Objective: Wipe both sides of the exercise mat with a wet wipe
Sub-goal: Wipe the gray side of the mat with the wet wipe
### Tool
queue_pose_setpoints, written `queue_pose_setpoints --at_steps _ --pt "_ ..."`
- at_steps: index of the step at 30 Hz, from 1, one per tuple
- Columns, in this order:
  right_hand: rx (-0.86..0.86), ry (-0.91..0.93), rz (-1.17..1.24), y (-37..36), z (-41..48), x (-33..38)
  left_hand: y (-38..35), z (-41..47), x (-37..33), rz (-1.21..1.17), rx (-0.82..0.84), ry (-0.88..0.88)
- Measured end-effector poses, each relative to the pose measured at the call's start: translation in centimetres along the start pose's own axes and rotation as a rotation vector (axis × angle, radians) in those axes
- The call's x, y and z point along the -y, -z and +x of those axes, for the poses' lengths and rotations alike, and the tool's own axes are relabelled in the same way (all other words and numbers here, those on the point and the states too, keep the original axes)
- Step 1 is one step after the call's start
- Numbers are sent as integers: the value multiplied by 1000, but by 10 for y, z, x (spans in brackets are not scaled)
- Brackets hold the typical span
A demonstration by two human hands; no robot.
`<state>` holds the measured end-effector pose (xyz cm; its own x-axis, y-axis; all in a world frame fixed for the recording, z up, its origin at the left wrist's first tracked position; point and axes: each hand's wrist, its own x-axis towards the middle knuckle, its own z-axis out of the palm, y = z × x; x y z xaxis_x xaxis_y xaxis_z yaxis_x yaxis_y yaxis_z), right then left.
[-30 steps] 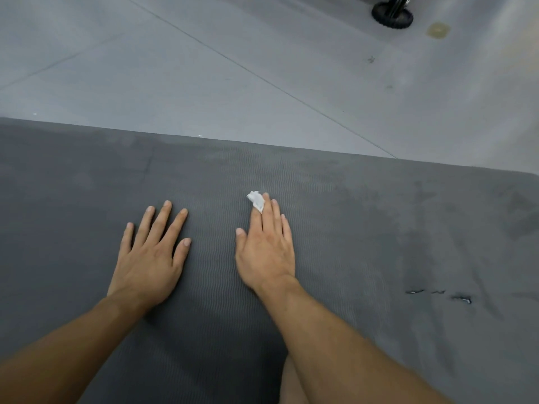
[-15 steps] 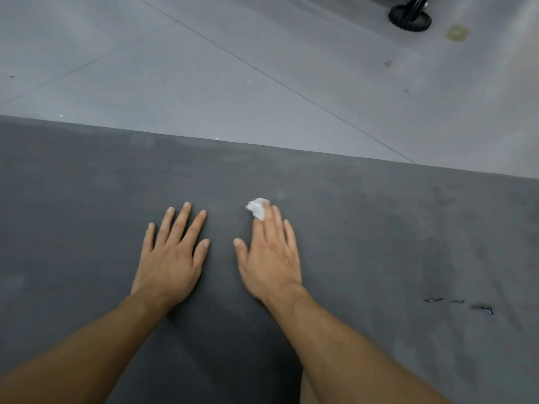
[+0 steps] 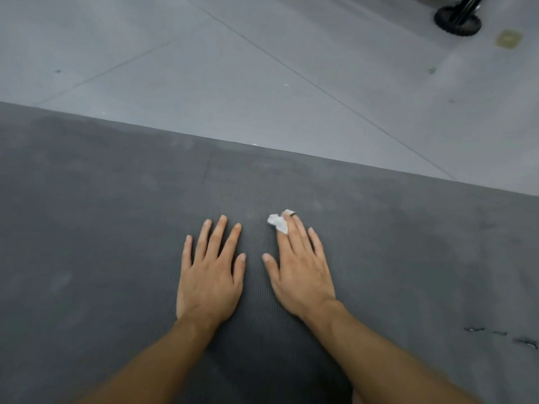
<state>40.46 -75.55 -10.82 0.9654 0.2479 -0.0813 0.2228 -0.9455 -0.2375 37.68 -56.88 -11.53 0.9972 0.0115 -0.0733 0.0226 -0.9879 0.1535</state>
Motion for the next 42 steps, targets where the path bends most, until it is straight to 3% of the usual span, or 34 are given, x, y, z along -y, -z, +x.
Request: queue_pose_setpoints --at_steps 3,11,22,34,42 --pt "-32 -147 -26 6 18 -11 0 0 -2 16 0 3" --pt "-46 -174 -102 7 21 -10 3 1 -4 1 -4 5" --pt "0 -94 -170 6 23 -14 6 4 -2 39 96 -35" --pt "53 -64 -105 6 25 -17 3 5 -2 63 67 -10" --pt "146 143 -73 7 -64 -5 17 9 4 -27 219 -22"
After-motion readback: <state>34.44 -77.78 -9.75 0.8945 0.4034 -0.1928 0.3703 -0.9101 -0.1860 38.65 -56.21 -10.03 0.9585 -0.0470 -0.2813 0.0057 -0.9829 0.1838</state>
